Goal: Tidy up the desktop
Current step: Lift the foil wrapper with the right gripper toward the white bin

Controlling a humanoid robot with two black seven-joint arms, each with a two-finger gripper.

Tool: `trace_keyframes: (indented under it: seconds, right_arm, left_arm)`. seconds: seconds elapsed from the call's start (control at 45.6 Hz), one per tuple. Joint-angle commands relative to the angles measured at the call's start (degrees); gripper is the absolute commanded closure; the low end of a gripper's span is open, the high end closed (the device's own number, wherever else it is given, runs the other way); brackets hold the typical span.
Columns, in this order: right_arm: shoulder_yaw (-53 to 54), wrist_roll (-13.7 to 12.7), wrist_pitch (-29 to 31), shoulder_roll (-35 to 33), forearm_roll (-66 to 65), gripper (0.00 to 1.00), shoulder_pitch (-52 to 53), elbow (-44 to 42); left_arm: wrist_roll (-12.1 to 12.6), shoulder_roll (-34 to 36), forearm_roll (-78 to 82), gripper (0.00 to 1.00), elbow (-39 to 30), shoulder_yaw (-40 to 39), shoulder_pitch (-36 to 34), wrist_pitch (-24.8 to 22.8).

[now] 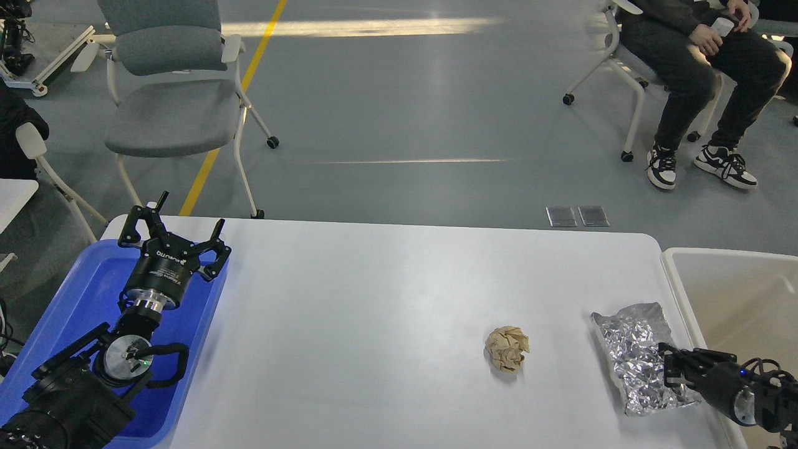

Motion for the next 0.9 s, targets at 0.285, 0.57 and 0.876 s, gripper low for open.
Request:
trace_keyframes:
  seconds: [0.285, 0.57, 0.876]
  right_arm:
    - [-2.59, 1.32, 5.01, -11.17, 10.32, 1.0, 13.02, 14.84]
    - [-8.91, 1.49, 10.1, -20.14, 8.83, 1.0, 21.9, 23.9]
    - [-9.97, 1.32, 15.73, -26.64, 6.55, 1.0, 31.56, 31.46]
  left_arm:
    - [0.0, 0.0, -0.01, 0.0, 0.0, 0.0, 0.0, -0.02]
    - [0.0, -0.09, -0.01, 0.0, 0.0, 0.0, 0.0, -0.1]
    - [0.0, 0.0, -0.01, 0.0, 0.0, 0.0, 0.0, -0.1]
